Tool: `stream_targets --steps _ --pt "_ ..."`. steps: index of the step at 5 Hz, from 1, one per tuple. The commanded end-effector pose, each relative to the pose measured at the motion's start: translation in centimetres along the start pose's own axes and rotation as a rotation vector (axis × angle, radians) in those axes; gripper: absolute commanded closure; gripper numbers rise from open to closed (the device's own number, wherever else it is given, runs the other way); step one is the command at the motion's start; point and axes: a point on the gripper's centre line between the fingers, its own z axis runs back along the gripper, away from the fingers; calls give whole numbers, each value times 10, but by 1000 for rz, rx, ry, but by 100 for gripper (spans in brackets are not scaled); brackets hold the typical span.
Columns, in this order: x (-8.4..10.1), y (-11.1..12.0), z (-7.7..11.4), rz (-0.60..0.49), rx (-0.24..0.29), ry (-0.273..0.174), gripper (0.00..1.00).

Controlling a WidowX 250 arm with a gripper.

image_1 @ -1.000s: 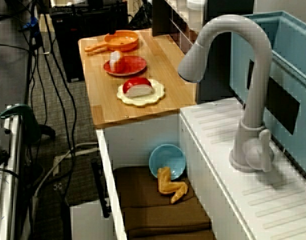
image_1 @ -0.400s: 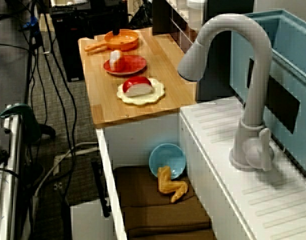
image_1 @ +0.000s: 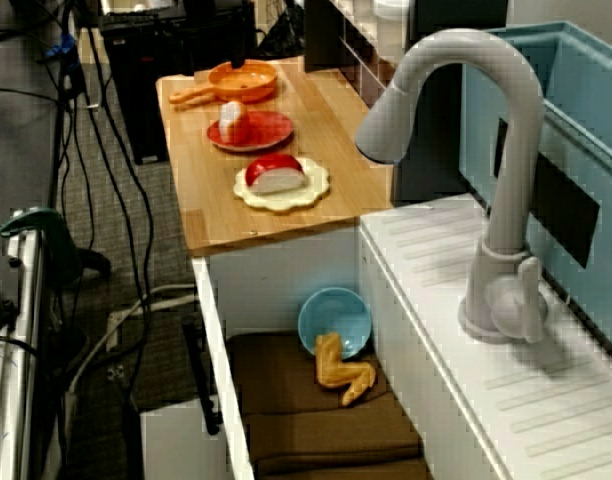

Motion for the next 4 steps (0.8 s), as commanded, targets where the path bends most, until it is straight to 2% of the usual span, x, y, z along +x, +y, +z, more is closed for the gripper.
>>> stream_targets --steps 1,3,4 --pt "4 7 23 -3 -59 -46 0" --pt "4 7 23 -3 -59 -46 0" --pt "2 6 11 0 -26 -21 0"
